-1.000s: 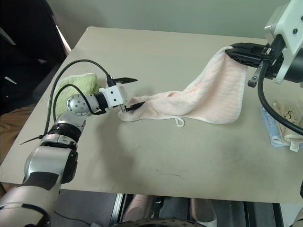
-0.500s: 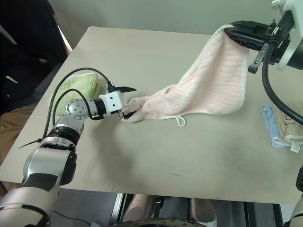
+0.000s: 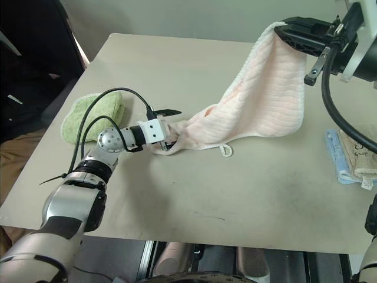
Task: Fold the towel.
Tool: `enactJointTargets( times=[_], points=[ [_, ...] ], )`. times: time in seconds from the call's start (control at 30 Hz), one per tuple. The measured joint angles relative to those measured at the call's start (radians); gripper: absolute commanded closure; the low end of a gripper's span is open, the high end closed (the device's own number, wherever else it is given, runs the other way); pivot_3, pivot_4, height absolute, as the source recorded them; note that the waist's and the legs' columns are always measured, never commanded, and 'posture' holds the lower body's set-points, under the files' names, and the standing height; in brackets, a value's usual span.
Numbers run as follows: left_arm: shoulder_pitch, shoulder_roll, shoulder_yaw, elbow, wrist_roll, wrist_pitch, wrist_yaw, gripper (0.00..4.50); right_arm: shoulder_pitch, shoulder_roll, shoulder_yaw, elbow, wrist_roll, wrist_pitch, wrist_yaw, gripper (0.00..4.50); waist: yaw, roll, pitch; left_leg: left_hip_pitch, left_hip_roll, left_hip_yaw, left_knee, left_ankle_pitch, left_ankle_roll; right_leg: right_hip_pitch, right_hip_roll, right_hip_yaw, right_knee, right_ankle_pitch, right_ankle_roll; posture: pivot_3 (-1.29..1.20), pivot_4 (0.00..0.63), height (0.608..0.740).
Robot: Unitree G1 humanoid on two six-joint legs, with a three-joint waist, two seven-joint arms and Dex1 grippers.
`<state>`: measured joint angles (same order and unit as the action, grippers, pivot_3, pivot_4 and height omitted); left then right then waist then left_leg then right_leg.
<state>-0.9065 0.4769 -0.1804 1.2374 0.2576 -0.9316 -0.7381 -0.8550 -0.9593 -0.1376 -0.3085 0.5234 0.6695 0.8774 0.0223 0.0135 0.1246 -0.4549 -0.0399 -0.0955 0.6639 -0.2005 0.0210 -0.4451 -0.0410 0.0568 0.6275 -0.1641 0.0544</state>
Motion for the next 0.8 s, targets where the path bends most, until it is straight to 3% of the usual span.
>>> enactJointTargets(
  times=[0.3,0.63,0.73,0.8],
  points=[
    [-0.025,-0.025,-0.075,0.016,0.139,0.003,0.292,0.03,0.004,-0.006,0.000,-0.014,-0.017,0.000,-0.004,4.50,-0.001,0.000,0.000,0.001,0.000,0.000,0.000,0.001,-0.001,0.000,0.000,0.000,0.001,0.000,-0.001,0.00,0.150,0.740],
    [-0.030,-0.053,-0.065,0.041,0.132,0.075,0.402,0.03,0.013,-0.009,0.000,-0.015,-0.020,0.000,-0.005,4.50,-0.001,0.000,0.000,0.001,0.000,0.001,0.000,0.001,-0.001,0.000,0.001,0.000,0.001,0.000,-0.001,0.00,0.150,0.740],
    [-0.030,-0.067,-0.038,0.049,0.097,0.085,0.385,0.65,0.015,-0.009,0.000,-0.014,-0.021,0.000,-0.005,4.50,-0.001,0.000,0.000,0.001,0.000,0.001,0.000,0.002,-0.001,0.000,0.001,0.000,0.001,0.000,-0.001,0.00,0.150,0.740],
    [-0.030,-0.070,-0.016,0.050,0.067,0.087,0.347,1.30,0.015,-0.010,0.000,-0.013,-0.027,-0.001,-0.004,4.50,-0.001,0.000,0.000,0.001,0.000,0.001,0.000,0.002,-0.001,0.000,0.001,0.000,0.001,0.000,0.000,0.00,0.150,0.740]
  ],
)
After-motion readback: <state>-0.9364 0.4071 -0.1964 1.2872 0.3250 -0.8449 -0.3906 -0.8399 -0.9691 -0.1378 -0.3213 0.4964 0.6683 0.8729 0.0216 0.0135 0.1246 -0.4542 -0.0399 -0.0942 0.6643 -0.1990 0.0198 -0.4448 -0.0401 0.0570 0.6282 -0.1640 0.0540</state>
